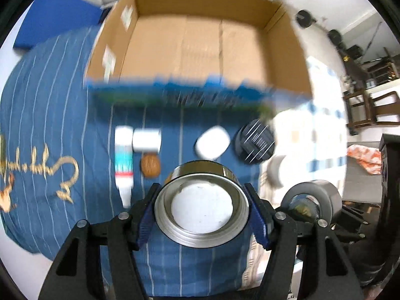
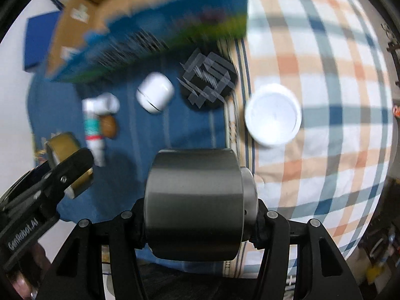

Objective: Organize rigid objects
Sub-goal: 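Carry the tin lid and steel cylinder into the box and release both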

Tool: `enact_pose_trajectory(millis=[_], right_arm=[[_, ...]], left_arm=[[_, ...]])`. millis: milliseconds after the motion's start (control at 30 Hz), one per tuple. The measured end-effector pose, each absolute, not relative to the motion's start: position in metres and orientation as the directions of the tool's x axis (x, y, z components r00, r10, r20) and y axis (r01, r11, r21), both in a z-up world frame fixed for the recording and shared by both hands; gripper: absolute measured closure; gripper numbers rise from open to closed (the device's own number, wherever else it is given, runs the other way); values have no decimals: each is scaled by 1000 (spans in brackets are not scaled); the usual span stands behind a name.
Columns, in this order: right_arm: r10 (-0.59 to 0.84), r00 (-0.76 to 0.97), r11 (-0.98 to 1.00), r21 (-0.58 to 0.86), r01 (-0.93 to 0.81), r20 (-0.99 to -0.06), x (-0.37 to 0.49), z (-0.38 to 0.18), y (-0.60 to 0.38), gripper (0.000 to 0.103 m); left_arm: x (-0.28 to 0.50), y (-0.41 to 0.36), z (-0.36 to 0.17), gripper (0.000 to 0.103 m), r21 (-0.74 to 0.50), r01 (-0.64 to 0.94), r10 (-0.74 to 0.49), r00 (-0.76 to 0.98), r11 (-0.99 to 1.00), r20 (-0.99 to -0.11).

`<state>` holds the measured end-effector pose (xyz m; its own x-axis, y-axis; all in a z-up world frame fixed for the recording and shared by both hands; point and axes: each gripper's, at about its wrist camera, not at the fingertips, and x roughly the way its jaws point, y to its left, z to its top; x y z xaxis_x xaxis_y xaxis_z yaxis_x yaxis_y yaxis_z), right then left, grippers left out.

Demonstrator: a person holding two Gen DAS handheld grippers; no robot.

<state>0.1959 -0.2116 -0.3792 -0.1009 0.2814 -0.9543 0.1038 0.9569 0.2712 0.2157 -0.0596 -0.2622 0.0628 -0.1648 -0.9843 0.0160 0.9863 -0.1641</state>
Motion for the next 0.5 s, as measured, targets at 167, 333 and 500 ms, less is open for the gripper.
enact_pose_trajectory(millis=[167,333,500], right_arm=[[282,-2,959,282,21,-959,257,-324,-203,43],[240,86,971,241,0,-967,331,-310,-192,43],[190,85,981,192,24,-978,413,-346,-189,43]], left_arm=[[291,-51,-229,41,-180,59,-186,142,982,-972],[375,-43,-238,41,-191,48,-196,135,980,-971],[448,-42,-295,41,-189,43,-191,26,981,-981]])
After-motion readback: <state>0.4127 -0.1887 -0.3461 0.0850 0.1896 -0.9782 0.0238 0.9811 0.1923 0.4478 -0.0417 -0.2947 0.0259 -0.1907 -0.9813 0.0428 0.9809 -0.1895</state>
